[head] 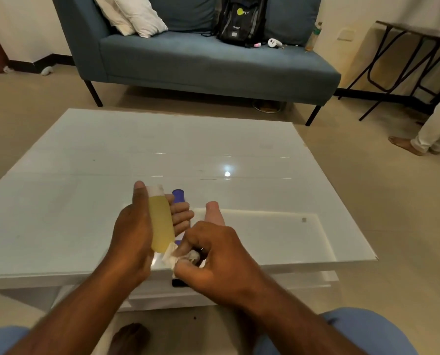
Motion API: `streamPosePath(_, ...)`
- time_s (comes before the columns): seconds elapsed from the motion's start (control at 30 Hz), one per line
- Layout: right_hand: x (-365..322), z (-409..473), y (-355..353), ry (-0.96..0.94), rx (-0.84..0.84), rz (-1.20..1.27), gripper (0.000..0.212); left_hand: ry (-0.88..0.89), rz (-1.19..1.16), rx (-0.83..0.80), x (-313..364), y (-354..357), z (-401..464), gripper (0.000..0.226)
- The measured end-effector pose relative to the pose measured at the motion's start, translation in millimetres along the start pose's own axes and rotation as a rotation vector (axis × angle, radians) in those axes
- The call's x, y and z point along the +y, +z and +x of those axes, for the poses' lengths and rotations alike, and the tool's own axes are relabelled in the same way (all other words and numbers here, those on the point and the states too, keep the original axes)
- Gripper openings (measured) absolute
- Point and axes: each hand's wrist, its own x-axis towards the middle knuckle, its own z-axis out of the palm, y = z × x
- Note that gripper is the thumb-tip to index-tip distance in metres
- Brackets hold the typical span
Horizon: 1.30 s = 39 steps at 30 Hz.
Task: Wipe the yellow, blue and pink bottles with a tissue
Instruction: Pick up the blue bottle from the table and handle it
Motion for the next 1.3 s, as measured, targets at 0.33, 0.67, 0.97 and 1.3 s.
streamPosePath(0.33,13.0,13.9,-40.4,0.39,0.011,-0.376,0.025,0.285,1.125,0.402,-11.2,-43.4,52.9,0.053)
streamPosePath(0.67,52.8,21.3,-43.3,0.44,0.141,-0.46,0.027,0.183,1.194,0.33,-19.5,-36.8,50.0,0.077)
streamPosePath(0.97,59.2,20.6,-44.8,0.524,-0.126,-0.678,0.028,0.23,1.476,0.307,-18.9,-55.2,38.5,0.068)
streamPosePath(1.3,28.8,6.4,-52.6,0.462,0.086,-0.514,0.032,0.469,1.396,0.302,-18.0,-49.3,-5.9,0.055)
